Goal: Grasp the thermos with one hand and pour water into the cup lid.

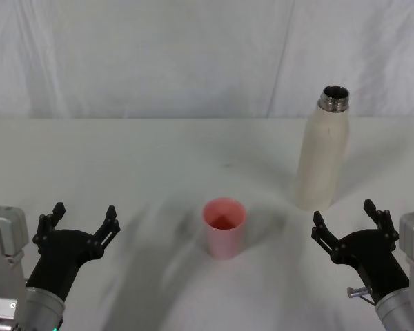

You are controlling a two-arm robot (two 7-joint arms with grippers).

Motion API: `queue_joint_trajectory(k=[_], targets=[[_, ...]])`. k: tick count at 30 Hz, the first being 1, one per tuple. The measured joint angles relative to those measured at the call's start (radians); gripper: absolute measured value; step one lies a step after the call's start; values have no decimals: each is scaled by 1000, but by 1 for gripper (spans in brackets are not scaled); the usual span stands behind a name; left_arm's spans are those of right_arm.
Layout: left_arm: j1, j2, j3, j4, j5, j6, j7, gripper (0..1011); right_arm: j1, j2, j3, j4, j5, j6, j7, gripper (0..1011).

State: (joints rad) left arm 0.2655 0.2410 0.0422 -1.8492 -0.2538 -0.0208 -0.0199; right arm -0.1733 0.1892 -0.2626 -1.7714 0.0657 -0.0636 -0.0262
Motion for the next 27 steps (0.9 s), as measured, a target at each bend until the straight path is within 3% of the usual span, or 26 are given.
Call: queue_joint_trajectory(k=[27], targets=[[0,0,0,0,0,0,0,1001,0,0,0,0,0,0,0,1001]])
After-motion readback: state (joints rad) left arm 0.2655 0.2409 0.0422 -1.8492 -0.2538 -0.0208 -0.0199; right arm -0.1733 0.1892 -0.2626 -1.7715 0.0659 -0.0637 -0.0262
